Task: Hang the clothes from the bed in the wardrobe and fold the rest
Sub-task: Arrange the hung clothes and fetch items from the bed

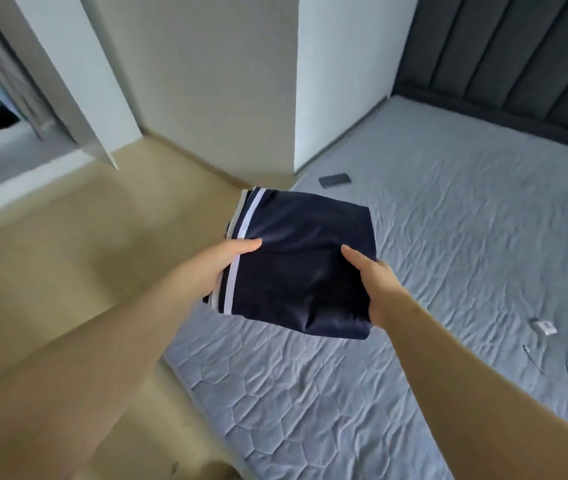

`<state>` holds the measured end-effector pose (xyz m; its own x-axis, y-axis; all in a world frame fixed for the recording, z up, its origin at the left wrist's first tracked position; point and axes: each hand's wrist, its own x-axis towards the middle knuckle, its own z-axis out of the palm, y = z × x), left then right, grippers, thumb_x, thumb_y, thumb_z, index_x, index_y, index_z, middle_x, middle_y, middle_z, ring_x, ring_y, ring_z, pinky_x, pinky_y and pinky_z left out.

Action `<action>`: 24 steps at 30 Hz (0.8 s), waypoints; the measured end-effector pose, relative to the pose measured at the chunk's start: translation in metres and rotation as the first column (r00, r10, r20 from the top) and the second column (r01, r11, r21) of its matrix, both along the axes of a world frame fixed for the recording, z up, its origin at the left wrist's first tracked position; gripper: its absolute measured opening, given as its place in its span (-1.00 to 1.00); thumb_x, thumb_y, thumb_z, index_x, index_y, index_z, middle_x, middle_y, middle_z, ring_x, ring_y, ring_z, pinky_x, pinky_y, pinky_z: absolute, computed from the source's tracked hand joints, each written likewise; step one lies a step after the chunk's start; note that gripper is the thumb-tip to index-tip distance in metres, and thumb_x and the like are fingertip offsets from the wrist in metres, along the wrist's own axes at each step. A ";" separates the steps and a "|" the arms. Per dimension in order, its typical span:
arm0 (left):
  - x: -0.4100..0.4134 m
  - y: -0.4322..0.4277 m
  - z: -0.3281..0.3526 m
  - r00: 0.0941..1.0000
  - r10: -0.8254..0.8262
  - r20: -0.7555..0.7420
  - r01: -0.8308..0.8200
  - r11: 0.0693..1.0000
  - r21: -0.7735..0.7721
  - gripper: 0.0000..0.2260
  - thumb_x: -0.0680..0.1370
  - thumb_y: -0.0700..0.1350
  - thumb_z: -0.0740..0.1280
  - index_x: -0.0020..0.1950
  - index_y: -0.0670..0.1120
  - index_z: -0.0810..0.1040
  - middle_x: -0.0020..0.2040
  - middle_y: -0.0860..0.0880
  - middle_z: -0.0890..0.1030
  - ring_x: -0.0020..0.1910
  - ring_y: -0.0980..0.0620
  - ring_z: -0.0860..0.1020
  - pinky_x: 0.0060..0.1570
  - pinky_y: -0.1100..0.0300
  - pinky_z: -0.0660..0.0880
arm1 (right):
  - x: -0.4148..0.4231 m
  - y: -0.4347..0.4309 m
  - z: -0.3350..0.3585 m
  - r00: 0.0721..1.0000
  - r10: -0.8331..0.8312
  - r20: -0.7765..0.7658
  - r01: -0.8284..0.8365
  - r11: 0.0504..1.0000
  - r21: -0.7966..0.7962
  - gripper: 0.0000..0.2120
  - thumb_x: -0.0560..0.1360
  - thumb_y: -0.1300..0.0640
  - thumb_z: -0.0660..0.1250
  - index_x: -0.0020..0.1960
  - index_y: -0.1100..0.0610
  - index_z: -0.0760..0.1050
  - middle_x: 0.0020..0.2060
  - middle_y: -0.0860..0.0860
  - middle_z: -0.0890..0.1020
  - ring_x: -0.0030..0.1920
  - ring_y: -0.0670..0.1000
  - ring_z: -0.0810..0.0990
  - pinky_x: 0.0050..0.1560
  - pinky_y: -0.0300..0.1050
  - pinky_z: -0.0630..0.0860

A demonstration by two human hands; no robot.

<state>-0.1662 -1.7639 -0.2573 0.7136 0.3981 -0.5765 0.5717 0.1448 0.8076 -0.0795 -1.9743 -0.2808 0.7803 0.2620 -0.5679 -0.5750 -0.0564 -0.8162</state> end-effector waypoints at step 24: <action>-0.243 0.392 0.222 0.781 0.545 0.304 -0.590 0.803 0.076 -0.78 0.46 -0.02 0.42 -0.04 -0.15 0.60 -0.29 -0.11 0.68 -0.34 -0.08 0.65 -0.43 0.18 0.51 | -0.131 0.475 0.221 0.737 0.548 0.396 -0.598 0.802 0.003 -0.84 0.46 0.02 0.37 -0.04 0.07 0.51 -0.16 0.03 0.63 -0.14 0.04 0.58 -0.26 -0.12 0.42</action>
<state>-0.4090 -1.3724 -0.0350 0.4391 0.8467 -0.3004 0.1975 0.2351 0.9517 -0.2109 -1.4990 -0.0597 0.5978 0.7731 -0.2121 -0.1326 -0.1656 -0.9772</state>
